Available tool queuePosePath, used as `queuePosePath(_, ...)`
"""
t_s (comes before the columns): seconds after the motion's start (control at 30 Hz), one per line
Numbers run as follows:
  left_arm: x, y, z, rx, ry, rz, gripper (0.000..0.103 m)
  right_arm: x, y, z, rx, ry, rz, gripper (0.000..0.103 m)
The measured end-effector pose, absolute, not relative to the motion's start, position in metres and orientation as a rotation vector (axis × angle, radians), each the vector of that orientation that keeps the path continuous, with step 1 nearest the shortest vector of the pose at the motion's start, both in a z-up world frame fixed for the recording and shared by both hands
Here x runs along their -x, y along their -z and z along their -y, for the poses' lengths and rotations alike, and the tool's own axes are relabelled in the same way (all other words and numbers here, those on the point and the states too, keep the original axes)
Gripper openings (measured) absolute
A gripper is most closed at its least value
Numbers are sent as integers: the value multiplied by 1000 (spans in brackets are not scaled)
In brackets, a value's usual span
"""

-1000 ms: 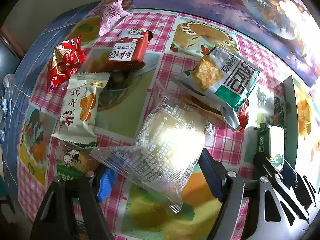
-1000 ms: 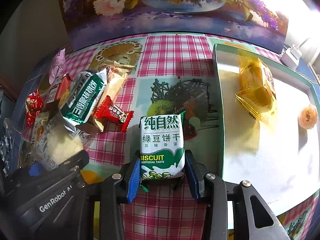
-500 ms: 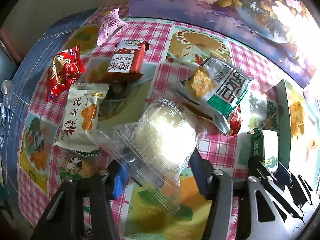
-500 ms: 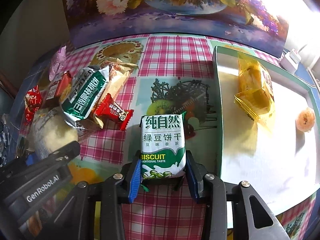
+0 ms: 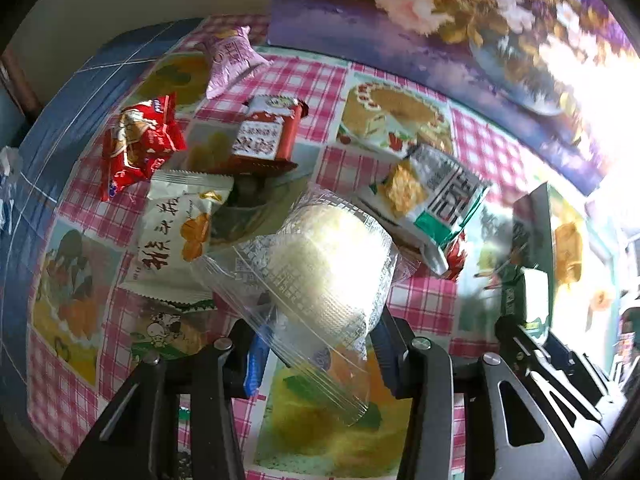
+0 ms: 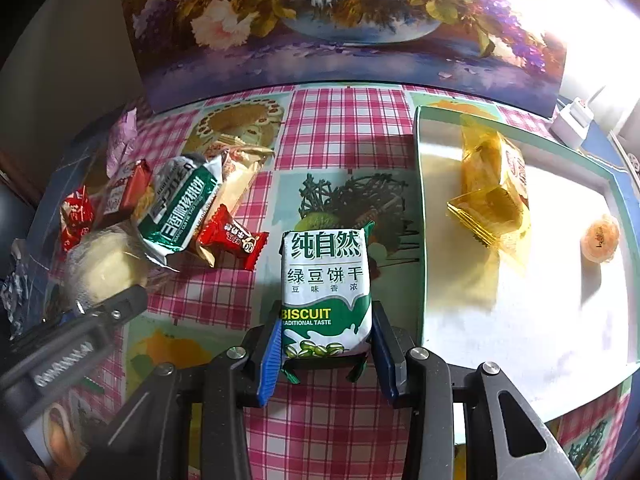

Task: Organize snacks
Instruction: 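Lift the biscuit box with the right tool while the left tool carries the bun toward the tray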

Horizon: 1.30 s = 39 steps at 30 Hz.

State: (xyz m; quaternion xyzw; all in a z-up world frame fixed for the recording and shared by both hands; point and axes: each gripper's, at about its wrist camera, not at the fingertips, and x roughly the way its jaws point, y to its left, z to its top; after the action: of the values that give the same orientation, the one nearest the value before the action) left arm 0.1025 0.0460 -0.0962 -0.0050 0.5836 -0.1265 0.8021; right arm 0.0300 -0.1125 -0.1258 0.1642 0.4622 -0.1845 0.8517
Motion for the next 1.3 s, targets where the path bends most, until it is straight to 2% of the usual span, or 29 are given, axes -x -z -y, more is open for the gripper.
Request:
queuePosePath(0.53,-92,45,-80,115,243,-1125,47,1,91,121,-409,374,-881,42)
queuePosePath(1.0,-82,20,-24,-13,298,-1070,47,34,71,179,-503,513,-823,42)
queuePosePath(1.3,-58,14,43,-101,390,-1060,47,71,69,237,-602,647,-782,42)
